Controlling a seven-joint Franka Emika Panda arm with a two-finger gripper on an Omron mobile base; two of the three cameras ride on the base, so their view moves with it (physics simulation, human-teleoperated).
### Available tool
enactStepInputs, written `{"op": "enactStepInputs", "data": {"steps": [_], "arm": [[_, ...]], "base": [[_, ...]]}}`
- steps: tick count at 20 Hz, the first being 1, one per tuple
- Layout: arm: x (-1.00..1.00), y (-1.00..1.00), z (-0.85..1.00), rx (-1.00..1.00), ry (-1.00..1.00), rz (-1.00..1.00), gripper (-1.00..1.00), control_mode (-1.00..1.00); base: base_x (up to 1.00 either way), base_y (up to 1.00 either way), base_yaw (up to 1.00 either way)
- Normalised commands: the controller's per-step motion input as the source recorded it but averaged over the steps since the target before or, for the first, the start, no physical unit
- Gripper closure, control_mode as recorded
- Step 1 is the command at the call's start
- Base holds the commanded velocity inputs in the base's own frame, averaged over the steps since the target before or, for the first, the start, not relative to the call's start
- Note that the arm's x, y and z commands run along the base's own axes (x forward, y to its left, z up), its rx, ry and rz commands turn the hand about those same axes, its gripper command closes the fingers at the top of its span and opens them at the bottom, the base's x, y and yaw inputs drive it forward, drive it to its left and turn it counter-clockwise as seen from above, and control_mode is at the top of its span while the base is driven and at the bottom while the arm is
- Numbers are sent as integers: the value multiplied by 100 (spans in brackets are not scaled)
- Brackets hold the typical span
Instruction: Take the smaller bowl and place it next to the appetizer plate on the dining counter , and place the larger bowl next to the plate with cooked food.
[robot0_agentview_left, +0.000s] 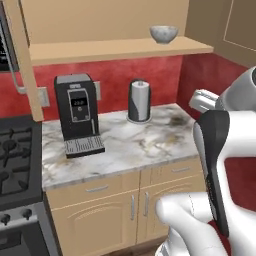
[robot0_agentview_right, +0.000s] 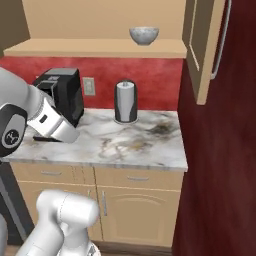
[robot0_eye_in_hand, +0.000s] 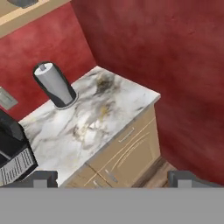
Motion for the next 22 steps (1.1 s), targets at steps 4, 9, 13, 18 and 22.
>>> {"op": "enactStepInputs", "data": {"steps": [4, 9, 13, 18, 22], "arm": [[0, 0, 0, 0, 0, 0, -100, 100], [0, 0, 0, 0, 0, 0, -100, 100], [0, 0, 0, 0, 0, 0, -100, 100], [-6, -1, -1, -1, 0, 0, -100, -100], [-46, -7, 21, 0, 0, 0, -100, -100]], "base": [[69, -33, 0], [65, -12, 0], [54, 0, 0], [10, 0, 0], [0, 0, 0]]}}
